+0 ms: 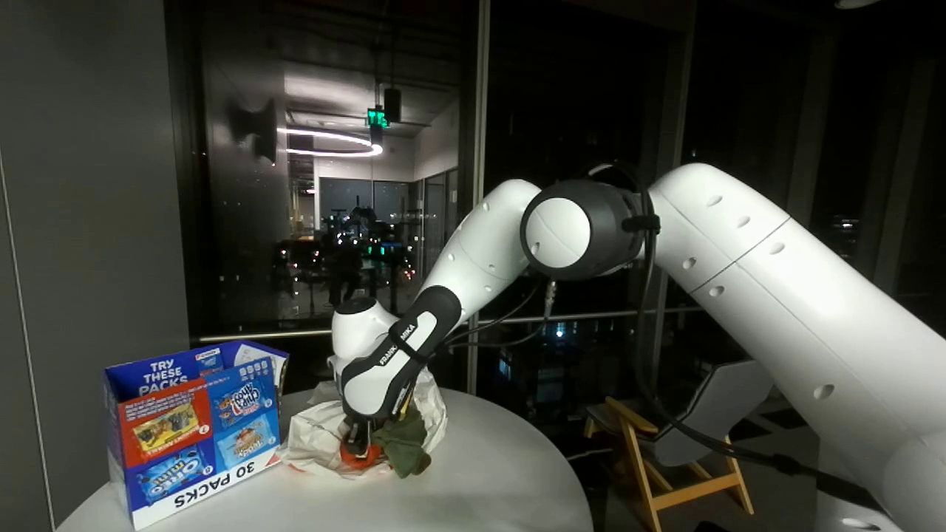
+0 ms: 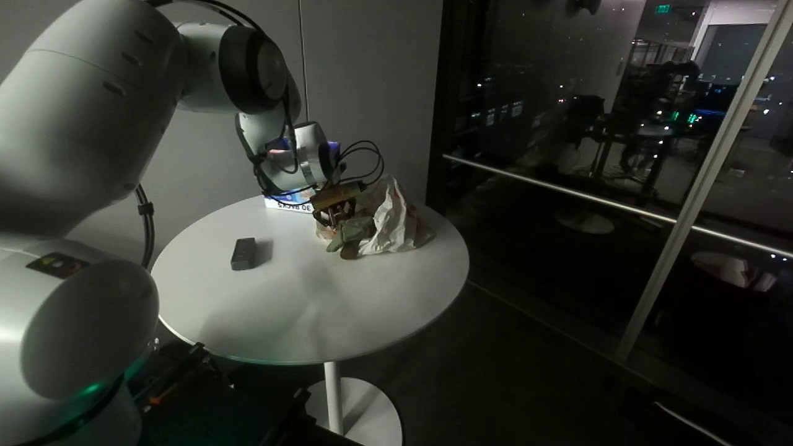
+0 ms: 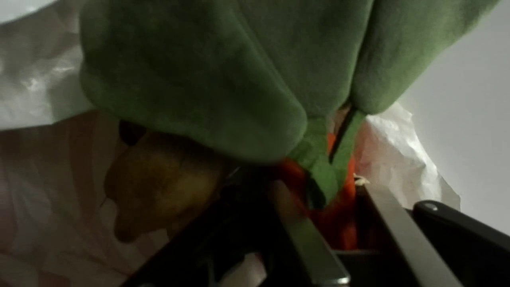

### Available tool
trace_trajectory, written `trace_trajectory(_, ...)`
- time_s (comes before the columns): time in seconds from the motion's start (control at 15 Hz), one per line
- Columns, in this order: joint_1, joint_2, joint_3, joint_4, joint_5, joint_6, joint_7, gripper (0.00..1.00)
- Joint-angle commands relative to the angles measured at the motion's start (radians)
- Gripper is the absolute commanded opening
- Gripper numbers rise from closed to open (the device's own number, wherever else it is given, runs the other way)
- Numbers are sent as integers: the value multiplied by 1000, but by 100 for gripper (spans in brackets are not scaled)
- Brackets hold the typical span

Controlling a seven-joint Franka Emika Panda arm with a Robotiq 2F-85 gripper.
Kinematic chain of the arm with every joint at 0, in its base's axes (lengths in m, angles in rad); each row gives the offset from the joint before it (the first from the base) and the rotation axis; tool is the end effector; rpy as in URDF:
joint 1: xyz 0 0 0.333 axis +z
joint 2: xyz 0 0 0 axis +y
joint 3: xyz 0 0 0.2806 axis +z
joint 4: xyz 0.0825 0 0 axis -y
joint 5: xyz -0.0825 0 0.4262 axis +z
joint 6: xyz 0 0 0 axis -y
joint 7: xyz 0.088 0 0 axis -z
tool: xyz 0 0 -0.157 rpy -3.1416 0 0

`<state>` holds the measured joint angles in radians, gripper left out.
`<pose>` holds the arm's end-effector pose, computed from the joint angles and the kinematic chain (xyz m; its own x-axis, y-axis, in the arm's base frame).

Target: Remove the objects inside the bag

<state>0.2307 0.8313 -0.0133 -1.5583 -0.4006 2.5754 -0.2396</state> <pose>0.7139 0.1543 0.0688 0.7006 0.7104 0.0666 0.6650 -0.6840 0.2998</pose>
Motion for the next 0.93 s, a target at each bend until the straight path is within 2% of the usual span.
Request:
trace_trajectory(0.0, -24, -20, 37, 18, 45, -79, -3, 18)
trace_trajectory(0.07, -34, -33, 53, 12, 67, -109, -10, 16)
trace_trajectory(0.13, -40, -55, 63, 0, 88, -144, -6, 20)
trace_trajectory(0.27, -49, -103, 89, -23, 135, -248, -3, 17)
trace_trajectory(0.47, -44, -176, 111, -56, 150, -338, -12, 18)
trace_trajectory(0.6, -83, -223, 188, -79, 212, -404, -129, 19)
trace_trajectory(0.87, -94, -247, 277, -79, 283, -445, -302, 18)
